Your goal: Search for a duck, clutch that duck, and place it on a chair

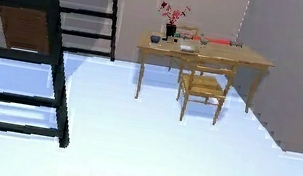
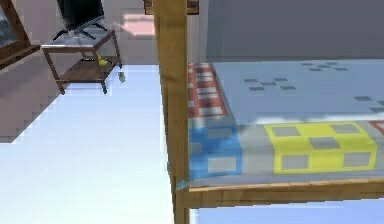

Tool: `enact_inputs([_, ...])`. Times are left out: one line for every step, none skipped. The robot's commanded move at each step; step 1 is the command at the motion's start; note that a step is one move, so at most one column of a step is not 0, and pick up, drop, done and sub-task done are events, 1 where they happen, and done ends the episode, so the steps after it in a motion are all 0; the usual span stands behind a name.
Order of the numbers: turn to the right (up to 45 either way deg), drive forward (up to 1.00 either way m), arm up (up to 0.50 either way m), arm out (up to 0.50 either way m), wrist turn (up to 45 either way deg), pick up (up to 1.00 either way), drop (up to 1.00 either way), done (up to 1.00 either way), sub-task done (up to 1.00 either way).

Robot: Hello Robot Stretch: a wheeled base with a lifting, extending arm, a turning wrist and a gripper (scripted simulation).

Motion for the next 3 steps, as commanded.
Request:
enact_inputs([-9.0,0.0,0.0,0.0,0.0,0.0,0.0,0.0,0.0])
enact_inputs([0.0,0.2,0.0,0.0,0.0,0.0,0.0,0.0,0.0])
enact_inputs([42.0,0.0,0.0,0.0,0.0,0.0,0.0,0.0,0.0])
